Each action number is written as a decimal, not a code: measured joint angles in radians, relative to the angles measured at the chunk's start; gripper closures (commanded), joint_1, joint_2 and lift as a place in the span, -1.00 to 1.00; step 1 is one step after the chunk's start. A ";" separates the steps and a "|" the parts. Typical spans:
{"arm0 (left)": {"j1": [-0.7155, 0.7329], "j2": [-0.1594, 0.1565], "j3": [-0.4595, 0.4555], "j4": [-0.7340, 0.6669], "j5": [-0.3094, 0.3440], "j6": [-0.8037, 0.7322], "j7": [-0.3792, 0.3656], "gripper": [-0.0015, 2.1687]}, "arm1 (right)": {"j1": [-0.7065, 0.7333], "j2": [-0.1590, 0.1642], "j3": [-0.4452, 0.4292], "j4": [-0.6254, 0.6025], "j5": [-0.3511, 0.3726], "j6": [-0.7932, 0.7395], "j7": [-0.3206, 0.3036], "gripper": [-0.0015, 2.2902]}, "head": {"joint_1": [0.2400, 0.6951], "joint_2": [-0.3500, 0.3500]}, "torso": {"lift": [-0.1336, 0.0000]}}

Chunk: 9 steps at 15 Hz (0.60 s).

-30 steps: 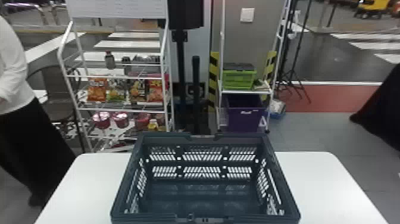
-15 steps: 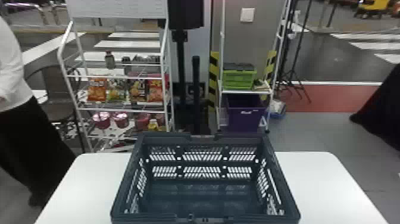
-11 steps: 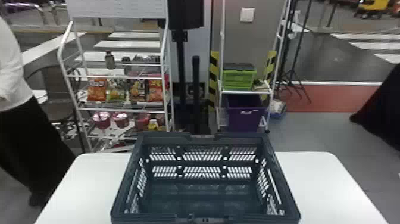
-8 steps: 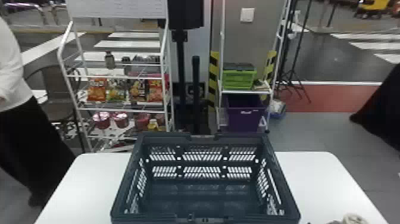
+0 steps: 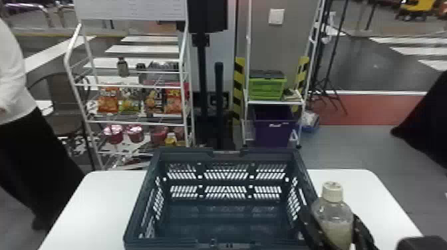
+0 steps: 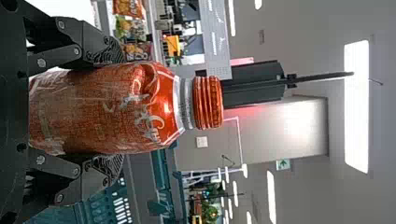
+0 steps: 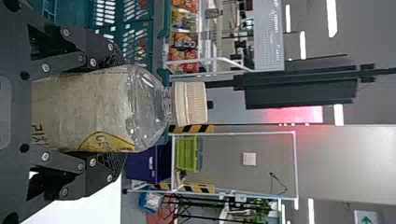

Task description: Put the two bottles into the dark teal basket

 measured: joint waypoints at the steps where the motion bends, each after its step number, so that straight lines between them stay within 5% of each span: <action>1: -0.014 0.000 0.000 -0.007 0.014 0.050 -0.002 0.98 | -0.071 0.000 0.034 0.000 0.011 0.107 -0.035 0.39 | 0.14 0.00 | 1.00; 5: -0.059 0.032 0.004 -0.021 0.077 0.188 -0.024 0.98 | -0.370 0.003 0.183 0.097 0.035 0.442 -0.135 0.39 | 0.14 0.00 | 1.00; 9: -0.099 0.077 0.010 0.010 0.134 0.260 -0.039 0.98 | -0.601 0.079 0.251 0.297 0.044 0.570 -0.147 0.39 | 0.14 0.00 | 1.00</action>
